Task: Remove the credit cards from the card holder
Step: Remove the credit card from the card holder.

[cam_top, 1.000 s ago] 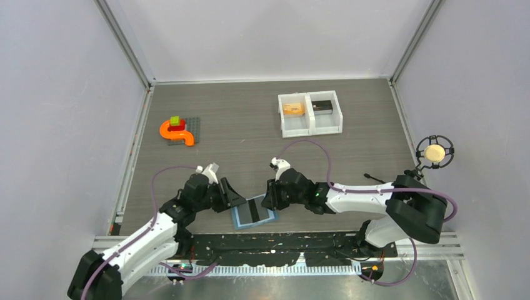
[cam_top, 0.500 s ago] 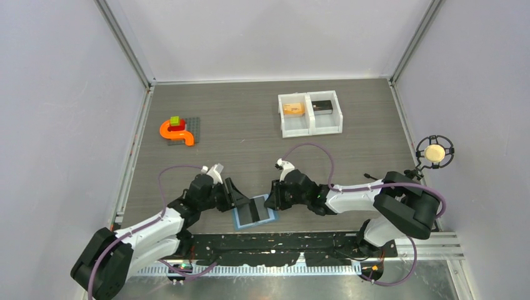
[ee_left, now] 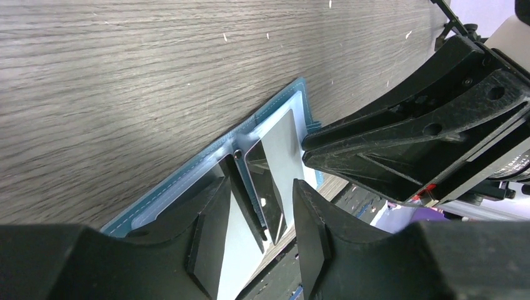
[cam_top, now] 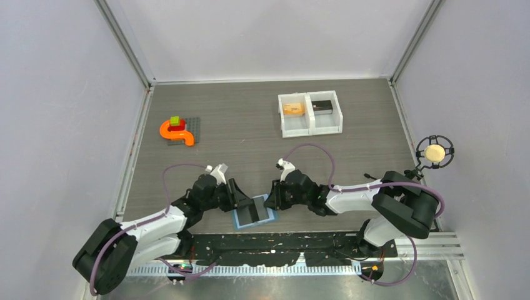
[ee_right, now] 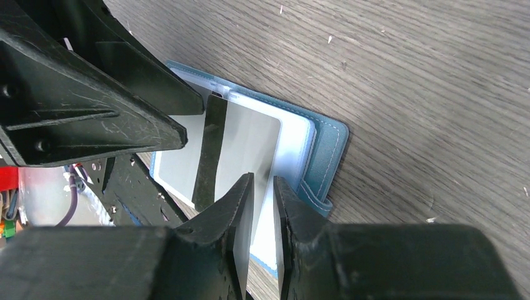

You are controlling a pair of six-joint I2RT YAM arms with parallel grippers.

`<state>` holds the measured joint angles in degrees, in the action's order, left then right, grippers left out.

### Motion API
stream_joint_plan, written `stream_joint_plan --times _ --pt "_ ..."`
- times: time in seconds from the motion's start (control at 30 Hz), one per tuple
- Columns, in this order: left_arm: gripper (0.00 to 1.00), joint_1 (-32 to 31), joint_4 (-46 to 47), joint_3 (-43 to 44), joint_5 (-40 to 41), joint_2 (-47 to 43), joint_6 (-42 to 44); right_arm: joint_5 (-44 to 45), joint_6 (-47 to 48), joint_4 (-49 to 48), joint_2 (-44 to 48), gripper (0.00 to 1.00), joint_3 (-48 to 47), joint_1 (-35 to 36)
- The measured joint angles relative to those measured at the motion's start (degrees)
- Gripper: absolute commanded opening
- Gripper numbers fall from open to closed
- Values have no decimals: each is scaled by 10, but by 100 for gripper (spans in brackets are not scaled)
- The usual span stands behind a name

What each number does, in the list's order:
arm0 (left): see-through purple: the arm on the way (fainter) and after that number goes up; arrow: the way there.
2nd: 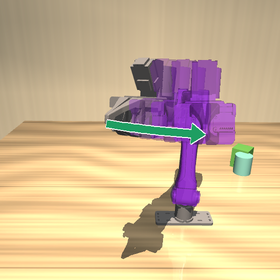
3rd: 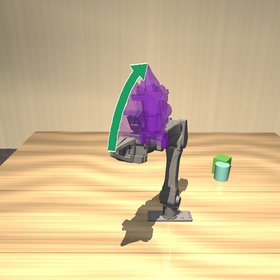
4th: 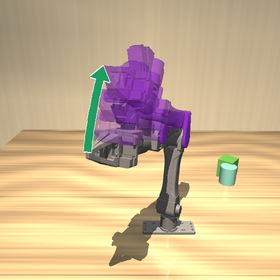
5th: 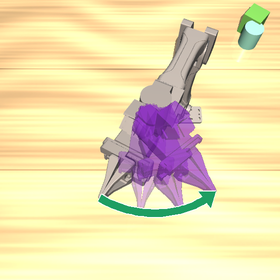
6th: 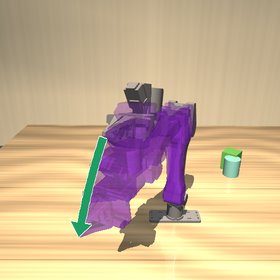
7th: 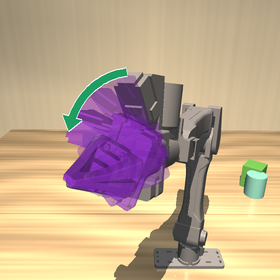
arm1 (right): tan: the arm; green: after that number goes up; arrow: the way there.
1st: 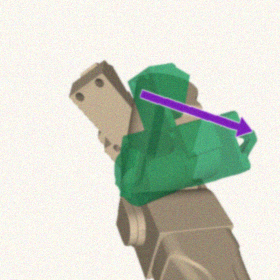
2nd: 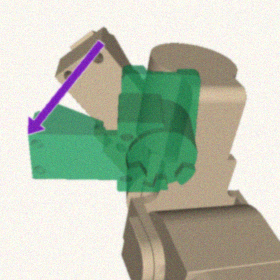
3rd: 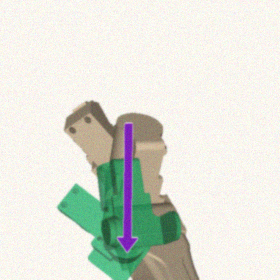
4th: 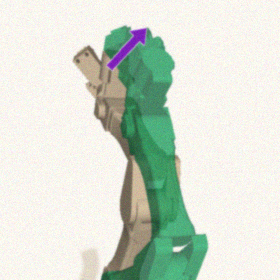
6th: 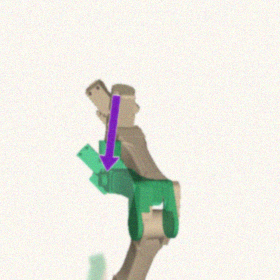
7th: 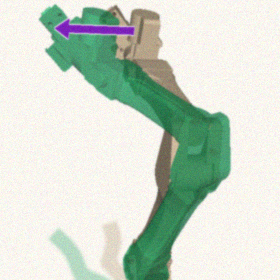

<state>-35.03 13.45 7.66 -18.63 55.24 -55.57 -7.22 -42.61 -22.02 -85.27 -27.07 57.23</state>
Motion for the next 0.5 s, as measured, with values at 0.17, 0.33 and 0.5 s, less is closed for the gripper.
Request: stream_joint_plan --times 0.17,0.33,0.5 --pt "39 -14 52 0 0 48 -8 -1 -3 -7 -1 25 3 0" --pt "27 -26 101 0 -3 96 -17 -2 -8 -10 -1 25 5 -1" --pt "4 -28 116 -1 -4 115 -30 -2 -10 -14 -2 25 7 -1"
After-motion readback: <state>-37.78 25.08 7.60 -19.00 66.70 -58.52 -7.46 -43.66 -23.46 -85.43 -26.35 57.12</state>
